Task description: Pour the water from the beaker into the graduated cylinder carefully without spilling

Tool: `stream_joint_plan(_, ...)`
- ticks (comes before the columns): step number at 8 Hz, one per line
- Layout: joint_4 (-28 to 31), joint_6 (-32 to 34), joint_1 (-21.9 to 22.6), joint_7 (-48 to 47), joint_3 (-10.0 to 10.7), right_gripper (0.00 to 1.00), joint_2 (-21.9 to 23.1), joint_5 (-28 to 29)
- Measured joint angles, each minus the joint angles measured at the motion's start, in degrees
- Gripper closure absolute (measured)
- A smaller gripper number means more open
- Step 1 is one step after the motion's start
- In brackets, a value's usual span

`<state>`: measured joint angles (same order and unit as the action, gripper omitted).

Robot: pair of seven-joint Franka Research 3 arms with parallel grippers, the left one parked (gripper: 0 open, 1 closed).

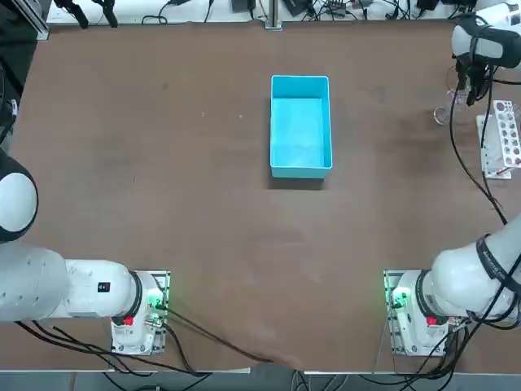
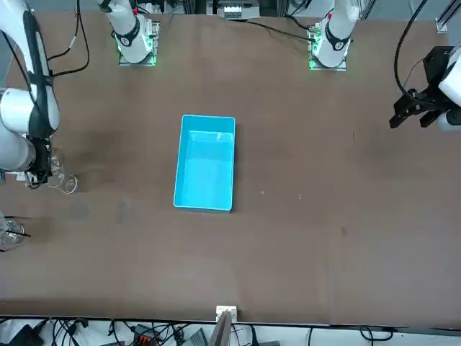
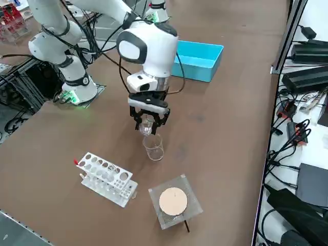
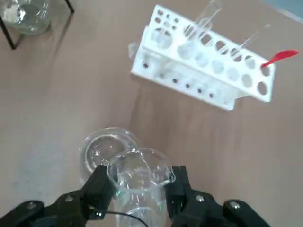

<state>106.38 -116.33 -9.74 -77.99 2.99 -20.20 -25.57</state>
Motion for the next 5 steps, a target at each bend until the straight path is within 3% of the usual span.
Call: stream_joint_plan(5,0.1,9.8,9.9,-20.2,-0.4,0.39,0.4,-14.6)
